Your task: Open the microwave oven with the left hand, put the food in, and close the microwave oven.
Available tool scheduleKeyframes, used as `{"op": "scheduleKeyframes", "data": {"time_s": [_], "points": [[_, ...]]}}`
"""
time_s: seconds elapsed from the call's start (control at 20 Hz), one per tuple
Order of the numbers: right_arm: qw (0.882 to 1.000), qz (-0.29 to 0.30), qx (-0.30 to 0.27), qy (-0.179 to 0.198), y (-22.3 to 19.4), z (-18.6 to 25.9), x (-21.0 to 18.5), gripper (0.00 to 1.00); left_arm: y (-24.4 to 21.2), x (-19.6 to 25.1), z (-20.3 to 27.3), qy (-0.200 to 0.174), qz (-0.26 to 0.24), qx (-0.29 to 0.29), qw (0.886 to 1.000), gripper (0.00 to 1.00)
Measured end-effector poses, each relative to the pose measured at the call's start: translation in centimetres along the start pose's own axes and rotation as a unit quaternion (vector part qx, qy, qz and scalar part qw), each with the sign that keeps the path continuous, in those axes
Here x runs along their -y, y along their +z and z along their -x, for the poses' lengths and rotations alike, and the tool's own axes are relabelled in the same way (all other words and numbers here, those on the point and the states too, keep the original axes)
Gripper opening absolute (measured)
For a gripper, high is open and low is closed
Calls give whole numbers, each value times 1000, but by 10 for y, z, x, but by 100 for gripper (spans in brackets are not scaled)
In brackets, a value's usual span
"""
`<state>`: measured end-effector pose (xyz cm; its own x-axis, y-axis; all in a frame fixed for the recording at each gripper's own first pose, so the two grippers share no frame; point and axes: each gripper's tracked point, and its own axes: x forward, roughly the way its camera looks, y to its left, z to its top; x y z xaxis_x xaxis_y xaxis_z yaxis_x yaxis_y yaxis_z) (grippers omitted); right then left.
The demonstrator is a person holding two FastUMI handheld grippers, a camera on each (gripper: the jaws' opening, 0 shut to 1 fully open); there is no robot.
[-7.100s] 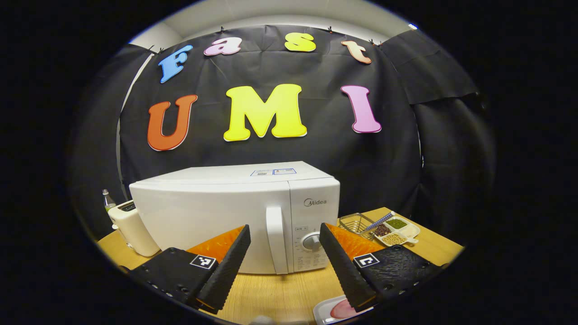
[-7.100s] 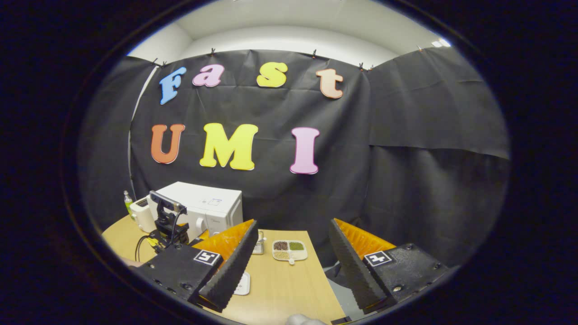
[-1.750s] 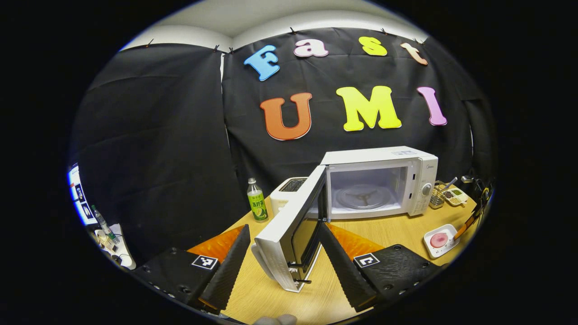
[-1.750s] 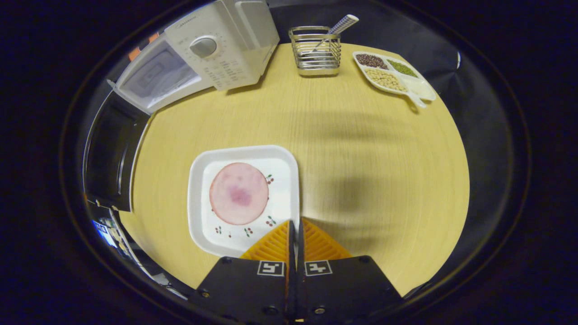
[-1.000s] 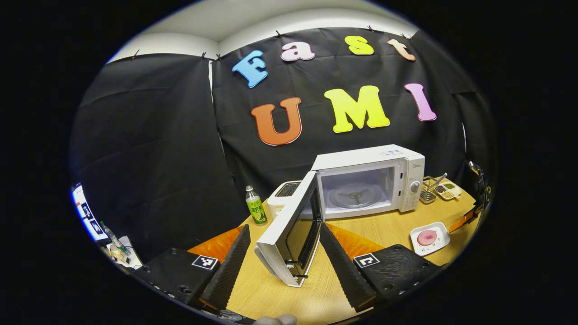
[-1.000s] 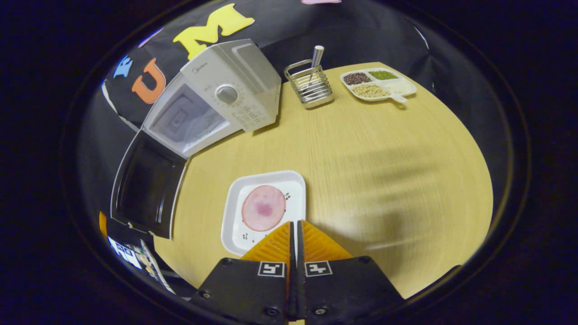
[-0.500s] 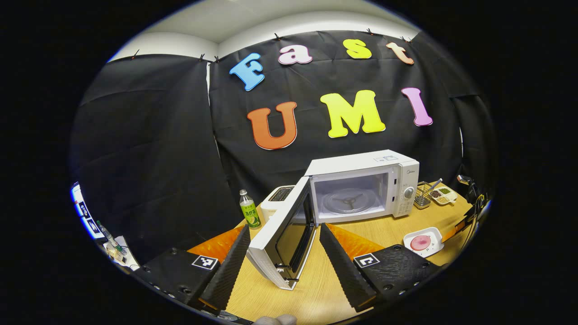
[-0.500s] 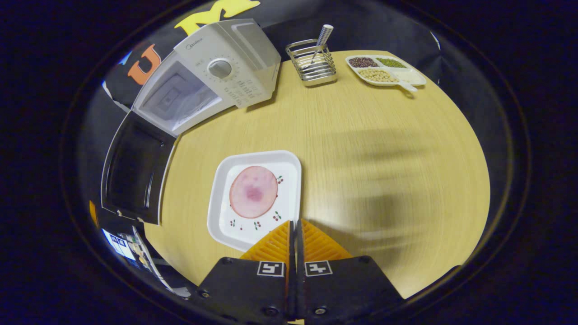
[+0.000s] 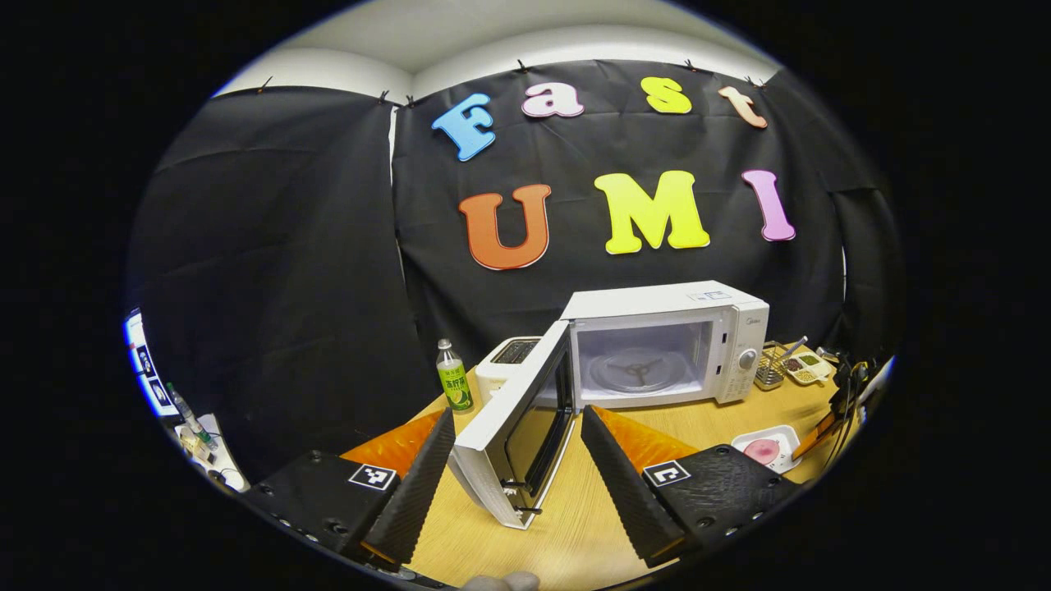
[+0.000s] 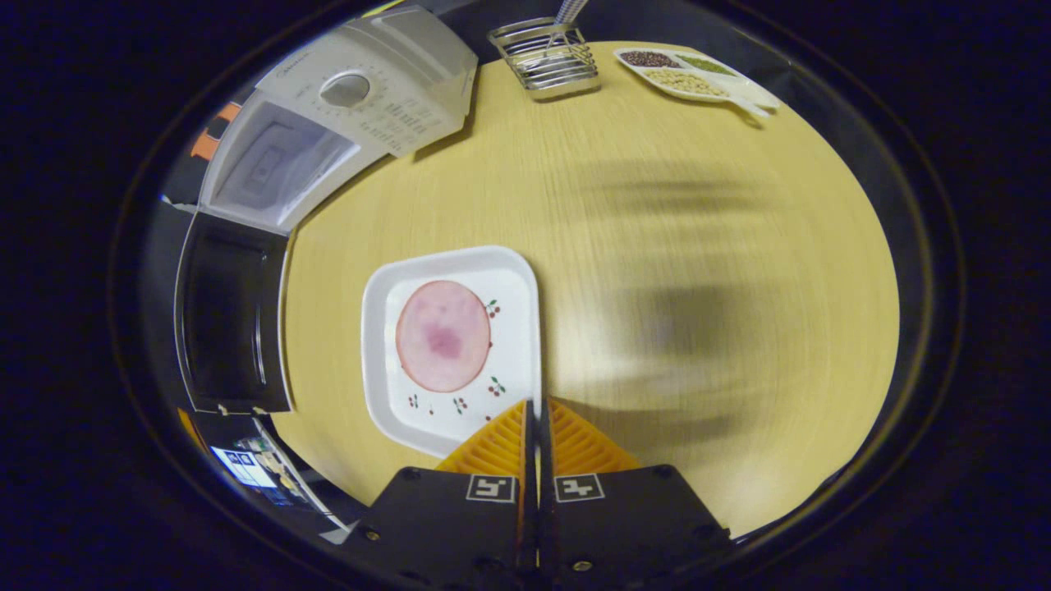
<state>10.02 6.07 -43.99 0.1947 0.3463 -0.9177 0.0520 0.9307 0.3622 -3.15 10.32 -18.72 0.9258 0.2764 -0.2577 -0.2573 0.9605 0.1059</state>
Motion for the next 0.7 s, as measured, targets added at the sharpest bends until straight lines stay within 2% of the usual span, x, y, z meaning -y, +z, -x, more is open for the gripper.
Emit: {"op": "scheduleKeyframes", "data": {"time_s": [0.2,0.35,0.4,0.5,0.6,0.7], "points": [[1000,23,15,2,0,-2,-1,3,-8,-5,-2,2,0,-3,1000,93],[997,32,65,13,-1,0,-1,3,-14,-8,-2,2,0,-10,1000,93],[995,32,84,36,2,1,-9,0,-17,-9,-1,2,-2,-15,1000,93],[993,21,102,60,-1,-4,-8,3,-20,-11,-2,-1,-10,-24,1000,93],[987,-7,123,104,2,2,-12,0,-18,-11,-2,-1,-24,-29,999,93],[982,-15,144,123,4,5,-10,3,-11,-11,-1,-2,-35,-28,999,93]]}}
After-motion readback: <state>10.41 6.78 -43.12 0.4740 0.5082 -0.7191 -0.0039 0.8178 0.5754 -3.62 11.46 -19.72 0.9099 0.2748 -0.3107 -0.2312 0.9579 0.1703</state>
